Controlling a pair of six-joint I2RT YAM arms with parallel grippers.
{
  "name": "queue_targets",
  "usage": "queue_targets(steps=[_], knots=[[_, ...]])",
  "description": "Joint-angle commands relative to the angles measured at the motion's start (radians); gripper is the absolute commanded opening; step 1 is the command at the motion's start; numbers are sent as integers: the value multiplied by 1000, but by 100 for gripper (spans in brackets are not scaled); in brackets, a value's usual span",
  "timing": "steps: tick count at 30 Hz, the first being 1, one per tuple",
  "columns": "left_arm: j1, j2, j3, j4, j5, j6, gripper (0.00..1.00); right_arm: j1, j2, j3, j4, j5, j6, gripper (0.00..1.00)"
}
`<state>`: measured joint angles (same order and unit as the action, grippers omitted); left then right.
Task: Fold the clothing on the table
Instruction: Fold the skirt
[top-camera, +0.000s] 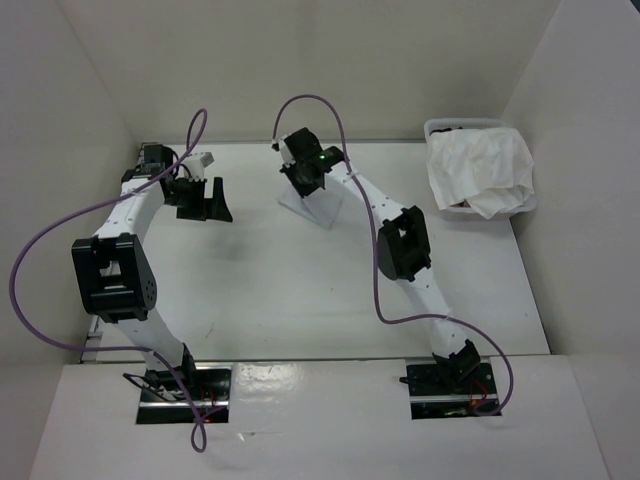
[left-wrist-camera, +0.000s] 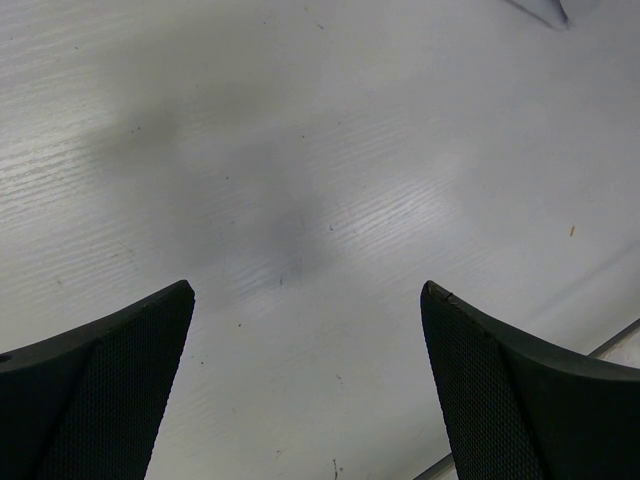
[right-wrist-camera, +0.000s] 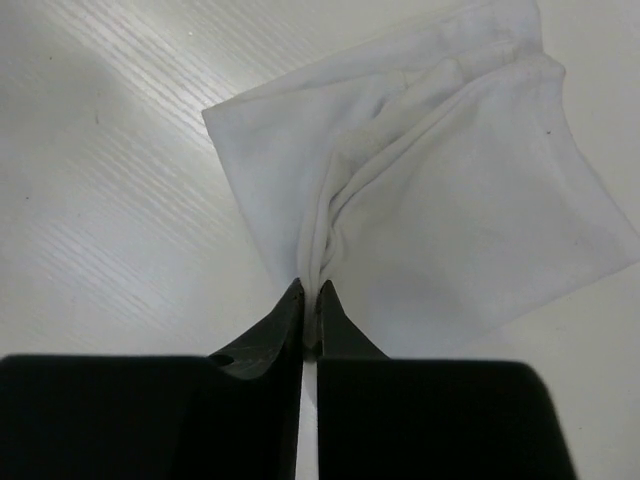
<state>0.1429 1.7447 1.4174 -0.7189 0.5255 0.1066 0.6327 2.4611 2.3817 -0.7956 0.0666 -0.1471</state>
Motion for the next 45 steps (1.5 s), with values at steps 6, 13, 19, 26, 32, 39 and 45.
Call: queue_targets(steps=[6,13,19,26,32,39,45], knots=[[15,-19,14,3,31,38,100,19,168,335,-154,-24,12,0],[24,-19,5,3,31,47,100,38,229,399,-143,-42,12,0],[24,-19,-5,3,31,47,100,38,343,459,-152,-53,-6,64],[34,-19,-5,-7,31,56,100,47,372,501,-189,-111,3,91],[34,-46,-5,-16,50,56,100,47,159,453,-192,-131,14,95],[34,-80,-5,-16,50,56,100,36,-31,387,-192,-87,14,97],[34,-90,-5,-16,50,47,100,-39,-25,369,-174,-65,4,97]])
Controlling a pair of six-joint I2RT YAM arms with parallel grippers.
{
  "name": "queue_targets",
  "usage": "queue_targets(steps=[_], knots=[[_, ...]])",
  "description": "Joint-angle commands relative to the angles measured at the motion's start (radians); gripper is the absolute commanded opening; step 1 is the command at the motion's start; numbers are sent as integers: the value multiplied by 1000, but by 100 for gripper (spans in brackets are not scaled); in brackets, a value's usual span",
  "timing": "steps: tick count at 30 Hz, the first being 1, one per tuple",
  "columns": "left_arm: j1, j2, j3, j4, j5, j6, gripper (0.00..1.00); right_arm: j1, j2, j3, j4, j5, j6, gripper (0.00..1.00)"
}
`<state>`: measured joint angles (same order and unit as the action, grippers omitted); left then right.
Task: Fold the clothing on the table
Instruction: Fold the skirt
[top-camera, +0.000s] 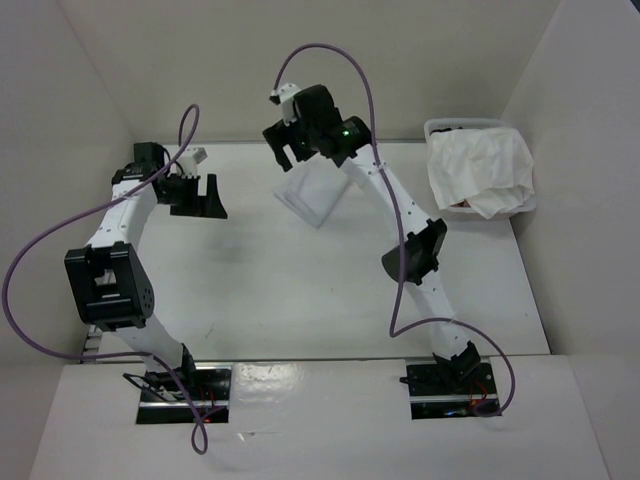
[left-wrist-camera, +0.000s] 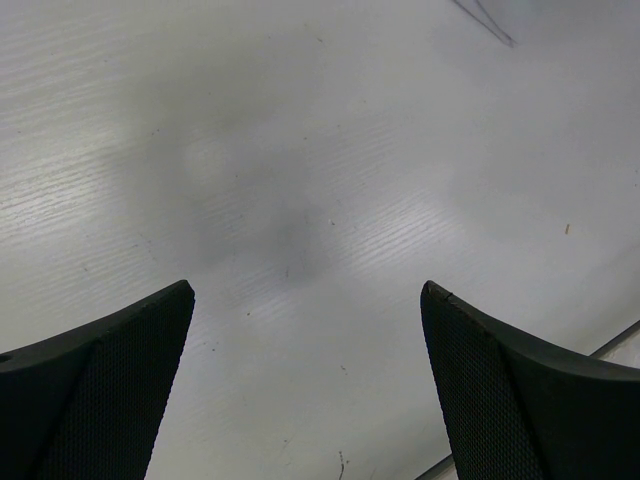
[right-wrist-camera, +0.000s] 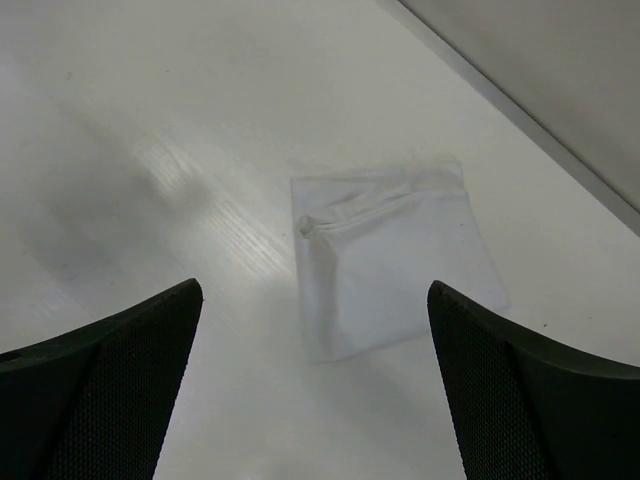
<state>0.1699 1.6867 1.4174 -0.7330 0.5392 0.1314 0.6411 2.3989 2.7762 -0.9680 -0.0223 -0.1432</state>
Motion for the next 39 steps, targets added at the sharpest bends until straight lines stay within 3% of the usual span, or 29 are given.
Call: queue_targets(steps=[1,13,39], knots=[[6,-32,-5,-2,36,22,100,-57,72,-26,-1,24,1,97],[6,-10,-15,17,8,22,100,-124,250,72,0,15,-18,99],[6,18,-25,35,8,22,100,-115,439,141,-29,-77,-27,99]])
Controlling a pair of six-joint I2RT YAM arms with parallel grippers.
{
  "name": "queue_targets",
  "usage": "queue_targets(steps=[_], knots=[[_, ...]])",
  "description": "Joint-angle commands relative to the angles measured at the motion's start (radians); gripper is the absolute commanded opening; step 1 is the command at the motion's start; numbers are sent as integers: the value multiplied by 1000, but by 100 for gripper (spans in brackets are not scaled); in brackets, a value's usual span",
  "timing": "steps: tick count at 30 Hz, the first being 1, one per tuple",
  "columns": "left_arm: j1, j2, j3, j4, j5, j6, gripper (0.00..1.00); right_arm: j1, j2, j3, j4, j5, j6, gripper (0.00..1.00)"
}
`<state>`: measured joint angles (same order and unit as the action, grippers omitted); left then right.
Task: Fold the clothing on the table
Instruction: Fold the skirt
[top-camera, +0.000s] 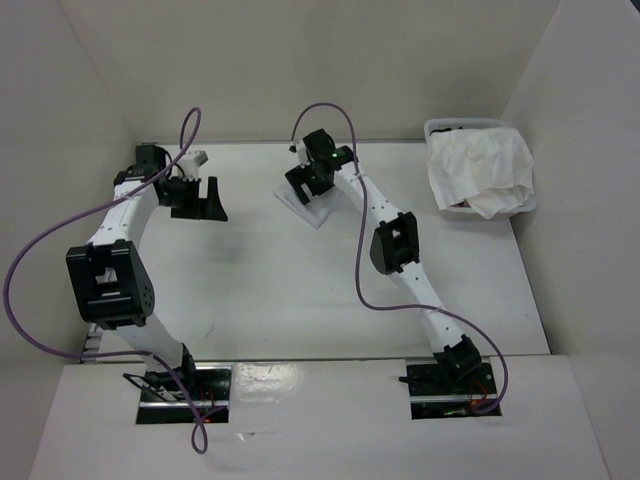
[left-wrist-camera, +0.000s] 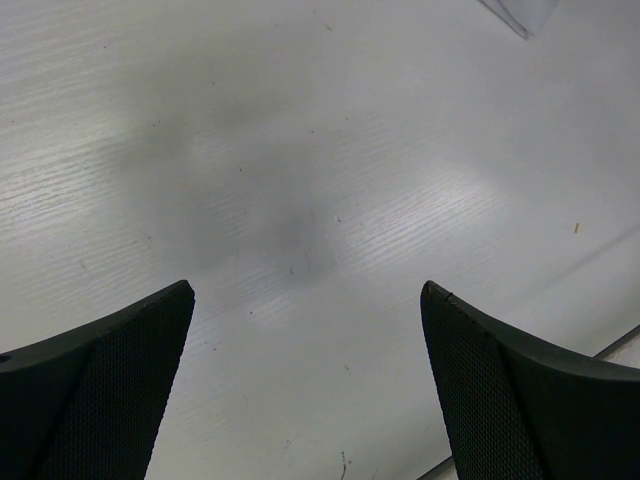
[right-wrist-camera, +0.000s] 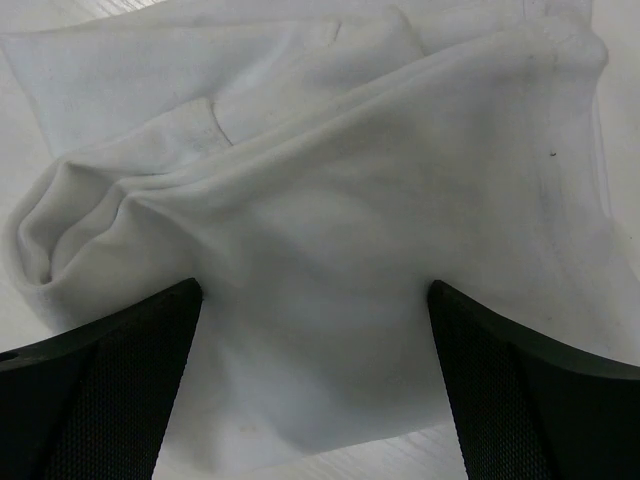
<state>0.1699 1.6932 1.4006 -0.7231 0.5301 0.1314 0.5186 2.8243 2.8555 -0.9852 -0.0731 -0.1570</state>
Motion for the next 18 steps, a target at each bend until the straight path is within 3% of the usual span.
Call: queue_targets(steps=[1,18], knots=[[6,11,-8,25,18,22,100,8,14,62,-21,-27,-13,99],[6,10,-8,34,38,22,100,57,64,13,-242,-240,-53,99]])
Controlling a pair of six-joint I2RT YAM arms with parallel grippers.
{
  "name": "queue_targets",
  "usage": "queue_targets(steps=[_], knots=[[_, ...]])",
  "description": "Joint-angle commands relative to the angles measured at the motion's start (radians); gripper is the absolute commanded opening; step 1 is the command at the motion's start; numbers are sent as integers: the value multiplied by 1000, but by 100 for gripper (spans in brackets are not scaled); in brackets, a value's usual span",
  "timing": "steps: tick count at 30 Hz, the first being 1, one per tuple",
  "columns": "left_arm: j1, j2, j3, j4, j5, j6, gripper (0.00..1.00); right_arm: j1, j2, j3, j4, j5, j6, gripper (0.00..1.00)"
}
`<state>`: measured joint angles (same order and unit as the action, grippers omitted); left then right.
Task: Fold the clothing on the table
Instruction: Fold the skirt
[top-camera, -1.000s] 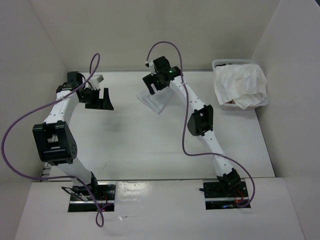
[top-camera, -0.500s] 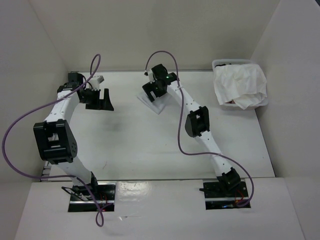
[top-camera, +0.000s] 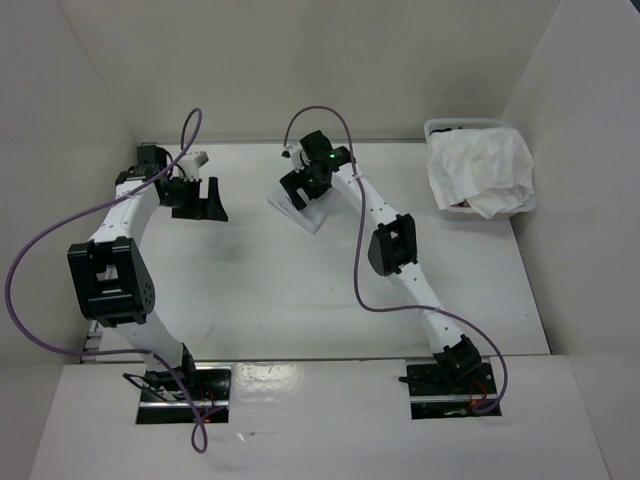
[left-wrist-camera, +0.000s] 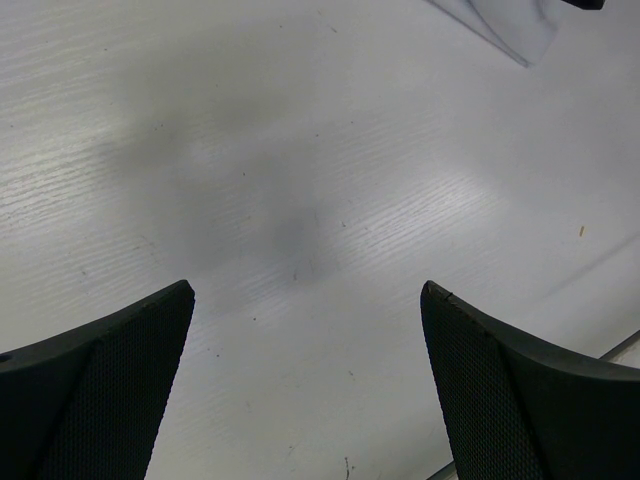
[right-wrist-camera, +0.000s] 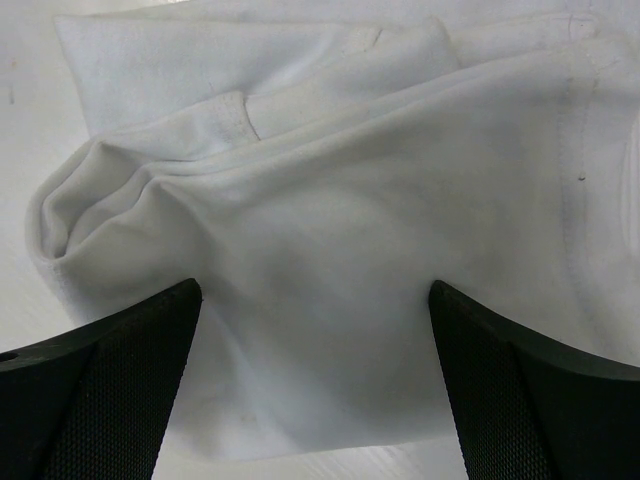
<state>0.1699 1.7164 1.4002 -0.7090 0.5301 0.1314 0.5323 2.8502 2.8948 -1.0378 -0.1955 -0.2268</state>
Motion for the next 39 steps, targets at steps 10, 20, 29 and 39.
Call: queue_targets(steps=[10,20,29,39], knots=[[6,-43,-26,20,38,22,100,84,-149,-251,-147,-49,40,99],[6,-70,-26,20,28,-7,100,94,-612,-965,254,80,86,99],[6,-110,-15,20,-44,-7,100,84,-813,-1056,292,103,86,99],[-12,-247,-58,57,-117,-44,100,-15,-1146,-1311,494,347,216,99]])
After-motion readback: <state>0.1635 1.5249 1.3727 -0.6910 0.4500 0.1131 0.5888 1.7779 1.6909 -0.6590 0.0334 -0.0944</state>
